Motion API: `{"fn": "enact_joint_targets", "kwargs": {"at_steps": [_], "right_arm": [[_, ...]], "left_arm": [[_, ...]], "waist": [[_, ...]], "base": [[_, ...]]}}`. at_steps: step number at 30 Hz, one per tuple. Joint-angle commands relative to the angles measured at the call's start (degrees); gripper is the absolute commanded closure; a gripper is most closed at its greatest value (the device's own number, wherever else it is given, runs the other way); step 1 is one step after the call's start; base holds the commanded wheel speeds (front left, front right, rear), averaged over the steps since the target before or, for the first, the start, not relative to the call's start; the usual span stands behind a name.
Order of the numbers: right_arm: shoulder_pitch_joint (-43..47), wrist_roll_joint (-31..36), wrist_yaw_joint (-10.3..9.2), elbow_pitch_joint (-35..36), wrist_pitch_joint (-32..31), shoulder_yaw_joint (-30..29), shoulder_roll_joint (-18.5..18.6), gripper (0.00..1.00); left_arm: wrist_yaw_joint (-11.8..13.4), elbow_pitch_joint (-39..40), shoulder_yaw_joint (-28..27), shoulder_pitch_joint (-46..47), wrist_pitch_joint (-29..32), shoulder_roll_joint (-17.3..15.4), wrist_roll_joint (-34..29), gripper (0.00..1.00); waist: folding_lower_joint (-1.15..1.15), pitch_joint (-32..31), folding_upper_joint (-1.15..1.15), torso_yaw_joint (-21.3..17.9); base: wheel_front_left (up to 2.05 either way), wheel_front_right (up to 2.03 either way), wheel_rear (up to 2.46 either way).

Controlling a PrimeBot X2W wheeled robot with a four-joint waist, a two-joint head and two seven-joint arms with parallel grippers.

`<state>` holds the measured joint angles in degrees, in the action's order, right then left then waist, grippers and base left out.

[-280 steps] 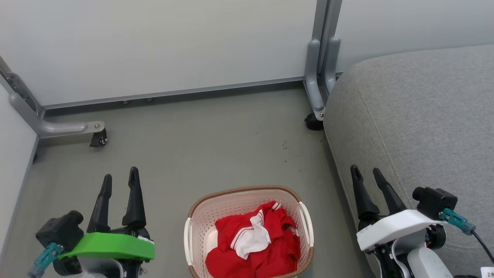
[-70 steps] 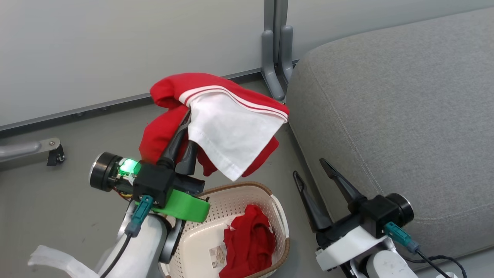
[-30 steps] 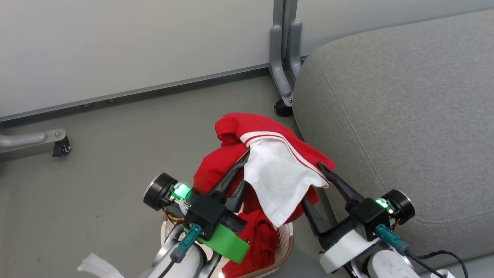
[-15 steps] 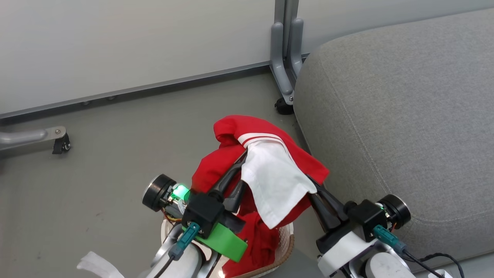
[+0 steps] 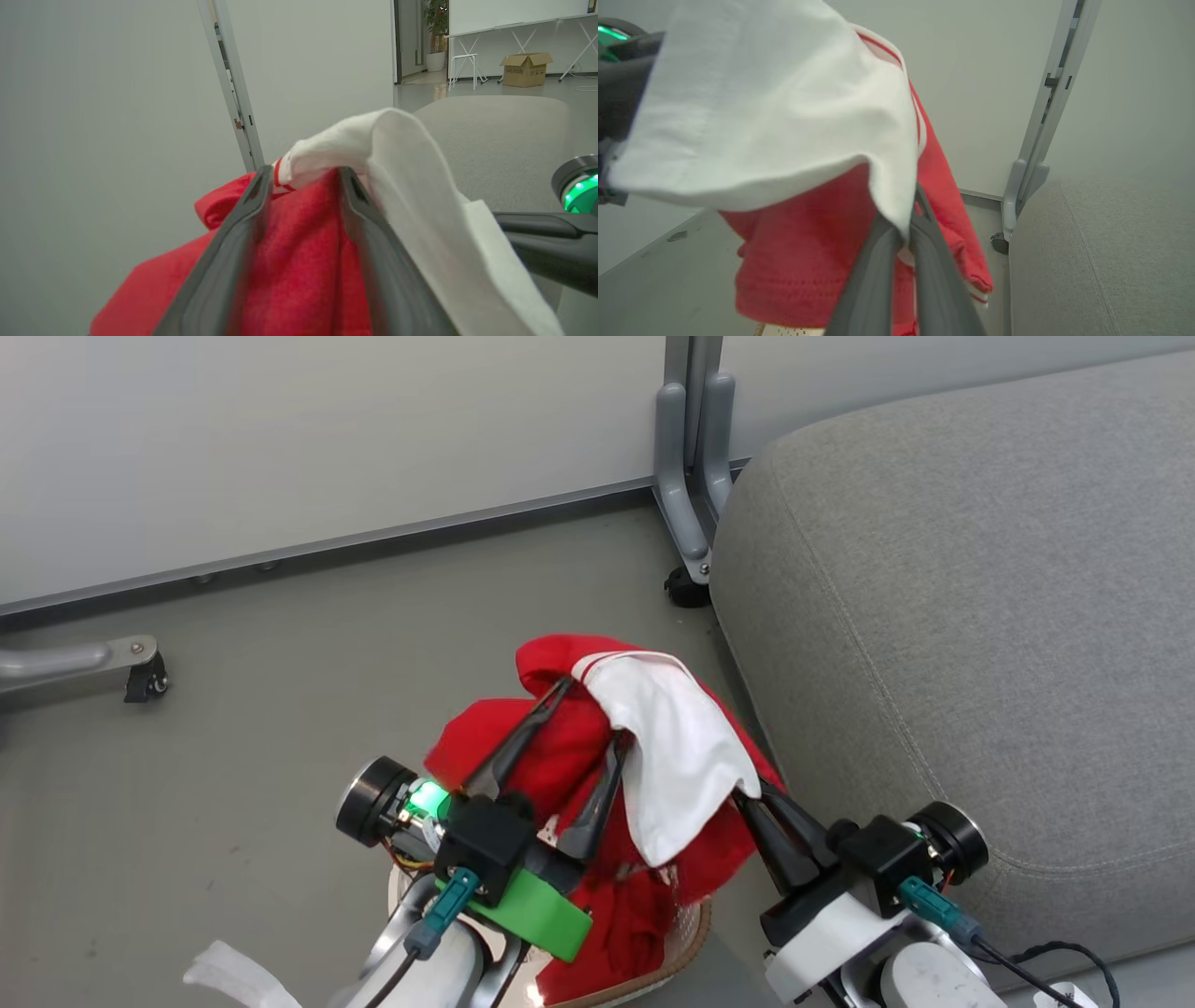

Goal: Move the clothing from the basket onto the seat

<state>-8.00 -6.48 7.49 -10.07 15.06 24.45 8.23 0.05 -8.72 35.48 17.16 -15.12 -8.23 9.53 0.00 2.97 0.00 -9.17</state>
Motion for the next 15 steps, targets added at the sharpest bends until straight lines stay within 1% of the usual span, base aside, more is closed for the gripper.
{"fn": "enact_joint_targets", "kwargs": {"at_steps": [1, 7, 10, 15], "right_arm": [[-0.71, -0.32, 0.0, 0.2, 0.17, 0.08, 0.07, 1.0], [-1.41, -0.56, -0.01, 0.65, 0.18, 0.04, -0.41, 1.0], [-0.89, -1.49, -0.01, 0.69, 0.18, -0.88, -0.98, 1.0], [-1.03, -1.52, 0.0, 0.92, 0.18, -1.21, -1.08, 1.0]], "left_arm": [[0.37, -0.04, -0.15, 1.01, 0.1, -0.52, 0.1, 0.0], [0.56, -0.26, -0.17, 1.22, 0.1, -0.94, 0.41, 0.0], [0.7, -0.25, -0.1, 1.11, 0.09, -1.05, 0.5, 0.0], [1.0, -0.02, -0.02, 0.3, 0.12, -1.34, 0.89, 0.0]], "waist": [[0.0, 0.08, 0.0, -0.06], [0.0, 0.16, 0.0, -0.21], [0.0, 0.05, 0.0, -0.47], [0.0, 0.2, 0.0, -1.85]], "base": [[0.0, 0.0, 0.0], [0.0, 0.0, 0.0], [0.0, 0.0, 0.0], [0.0, 0.0, 0.0]]}}
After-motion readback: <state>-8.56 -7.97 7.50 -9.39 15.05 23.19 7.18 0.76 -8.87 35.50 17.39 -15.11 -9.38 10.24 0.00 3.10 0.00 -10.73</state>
